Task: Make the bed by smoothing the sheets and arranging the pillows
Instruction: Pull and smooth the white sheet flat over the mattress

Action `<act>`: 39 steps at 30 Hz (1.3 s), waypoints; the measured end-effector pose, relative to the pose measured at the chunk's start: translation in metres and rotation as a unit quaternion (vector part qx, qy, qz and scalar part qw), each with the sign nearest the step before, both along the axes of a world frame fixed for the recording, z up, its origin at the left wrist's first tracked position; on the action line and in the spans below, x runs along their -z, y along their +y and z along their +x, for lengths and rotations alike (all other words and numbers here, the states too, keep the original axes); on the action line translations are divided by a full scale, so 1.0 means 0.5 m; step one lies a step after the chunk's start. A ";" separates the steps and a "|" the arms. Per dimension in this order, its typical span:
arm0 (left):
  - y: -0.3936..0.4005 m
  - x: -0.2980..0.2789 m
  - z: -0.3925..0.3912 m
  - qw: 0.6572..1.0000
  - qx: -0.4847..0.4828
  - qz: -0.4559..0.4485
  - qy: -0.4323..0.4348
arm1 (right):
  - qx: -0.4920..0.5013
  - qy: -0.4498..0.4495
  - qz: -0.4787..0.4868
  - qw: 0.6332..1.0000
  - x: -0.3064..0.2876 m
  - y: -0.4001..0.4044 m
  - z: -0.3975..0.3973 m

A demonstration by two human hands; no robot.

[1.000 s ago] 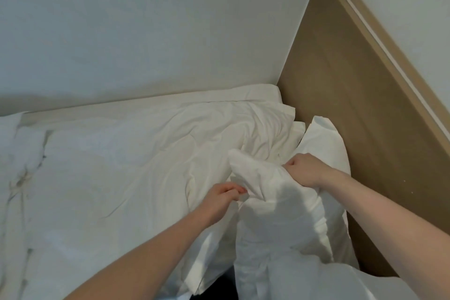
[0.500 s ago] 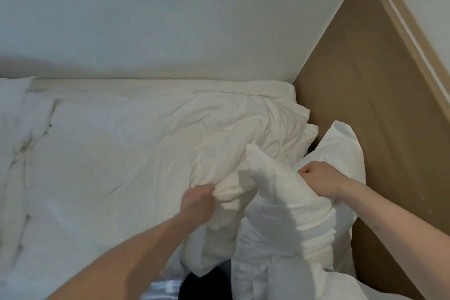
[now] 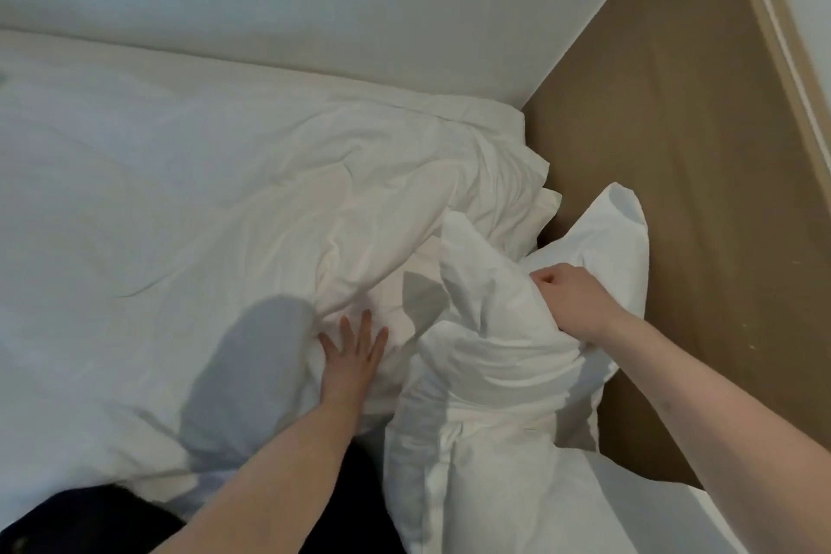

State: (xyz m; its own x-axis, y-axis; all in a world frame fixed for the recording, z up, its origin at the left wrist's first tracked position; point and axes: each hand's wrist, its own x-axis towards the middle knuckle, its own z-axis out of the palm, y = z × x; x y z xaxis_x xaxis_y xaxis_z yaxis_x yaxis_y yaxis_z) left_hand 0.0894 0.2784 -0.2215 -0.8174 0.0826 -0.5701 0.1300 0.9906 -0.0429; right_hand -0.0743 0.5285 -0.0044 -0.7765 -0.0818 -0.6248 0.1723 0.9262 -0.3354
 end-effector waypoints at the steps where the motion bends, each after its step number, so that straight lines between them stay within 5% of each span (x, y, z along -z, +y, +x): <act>1: -0.020 -0.006 -0.011 0.998 -0.027 0.026 -0.059 | -0.004 0.004 0.001 1.000 0.004 -0.002 -0.003; 4: -0.058 -0.015 -0.038 0.983 -0.082 0.161 -0.033 | -0.015 0.008 0.004 1.000 0.008 -0.010 -0.010; 7: -0.105 -0.102 -0.090 0.941 -0.221 0.241 0.081 | -0.011 0.006 -0.005 1.000 0.005 -0.014 -0.010; 11: -0.188 -0.264 -0.120 0.905 -0.272 0.295 0.138 | 0.007 -0.008 -0.005 1.000 -0.002 -0.006 -0.016; 15: -0.264 -0.449 -0.152 0.787 -0.425 0.374 0.246 | 0.011 -0.021 0.007 1.000 -0.011 -0.012 -0.017; 18: -0.265 -0.587 -0.180 0.739 -0.429 0.454 0.252 | 0.025 -0.006 0.003 1.000 -0.042 -0.061 -0.024; 21: -0.227 -0.706 -0.206 0.728 -0.386 0.499 0.269 | 0.080 0.056 -0.127 0.987 -0.109 -0.157 -0.023; 26: -0.271 -0.816 -0.255 0.645 -0.442 0.522 0.341 | 0.243 0.063 -0.320 0.913 -0.183 -0.303 0.080; 28: -0.317 -0.860 -0.253 0.608 -0.476 0.531 0.350 | 0.296 -0.074 -0.349 0.886 -0.177 -0.324 0.122; 31: -0.359 -0.932 -0.227 0.572 -0.491 0.546 0.366 | 0.380 -0.270 -0.425 0.776 -0.171 -0.346 0.127; 38: -0.363 -1.082 -0.135 0.587 -0.412 0.591 0.369 | 0.461 -0.320 -0.523 0.642 -0.187 -0.481 0.026; 39: -0.368 -1.096 -0.124 0.592 -0.403 0.589 0.374 | 0.453 -0.320 -0.526 0.645 -0.195 -0.501 0.019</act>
